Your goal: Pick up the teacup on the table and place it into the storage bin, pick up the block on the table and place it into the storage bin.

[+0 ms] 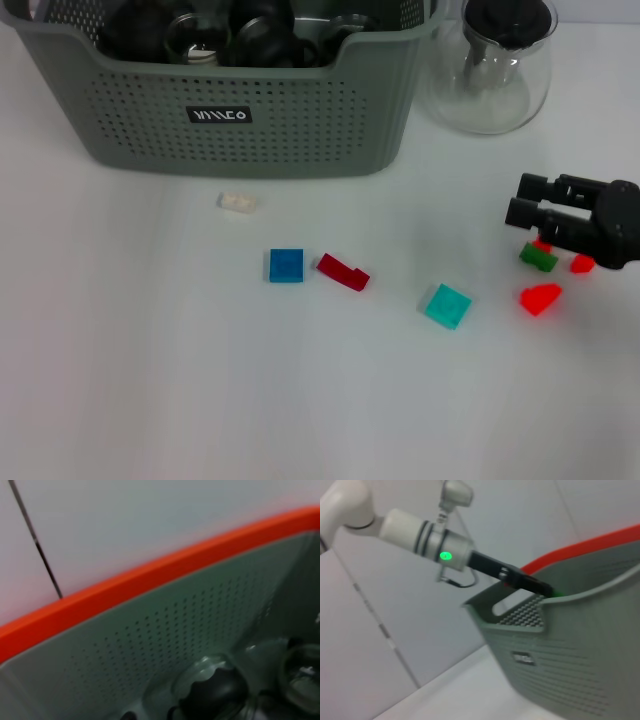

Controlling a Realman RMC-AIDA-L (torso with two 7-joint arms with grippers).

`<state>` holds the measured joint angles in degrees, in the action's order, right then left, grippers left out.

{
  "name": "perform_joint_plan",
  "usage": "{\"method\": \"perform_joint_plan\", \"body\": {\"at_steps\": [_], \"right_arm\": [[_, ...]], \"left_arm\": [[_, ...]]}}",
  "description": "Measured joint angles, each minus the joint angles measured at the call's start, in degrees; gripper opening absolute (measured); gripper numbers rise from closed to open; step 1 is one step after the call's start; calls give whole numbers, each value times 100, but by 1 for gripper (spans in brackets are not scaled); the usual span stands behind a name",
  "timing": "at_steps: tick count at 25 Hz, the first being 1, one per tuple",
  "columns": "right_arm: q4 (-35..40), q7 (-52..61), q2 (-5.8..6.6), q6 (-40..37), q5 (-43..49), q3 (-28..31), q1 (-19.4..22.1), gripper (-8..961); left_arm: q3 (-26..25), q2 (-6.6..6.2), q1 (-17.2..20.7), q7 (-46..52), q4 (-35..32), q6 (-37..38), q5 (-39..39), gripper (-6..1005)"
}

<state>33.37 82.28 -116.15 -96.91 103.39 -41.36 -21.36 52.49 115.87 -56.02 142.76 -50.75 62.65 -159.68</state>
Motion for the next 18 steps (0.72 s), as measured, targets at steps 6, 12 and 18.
{"method": "perform_joint_plan", "body": {"at_steps": [6,12,18], "right_arm": [[-3,-881,-37,-852,47,175,53,571],[-6,-898,-40,-925,38,427,134,606],[-6,-872,-40,-892,50,702,160,616]], "left_arm": [[-91,191,-10,135,-84,-208,-245,308],[-359,579,1106,-646,-1746,161,1665,563],[-690,829,3022,-3131,-2642,2187,5364,656]]}}
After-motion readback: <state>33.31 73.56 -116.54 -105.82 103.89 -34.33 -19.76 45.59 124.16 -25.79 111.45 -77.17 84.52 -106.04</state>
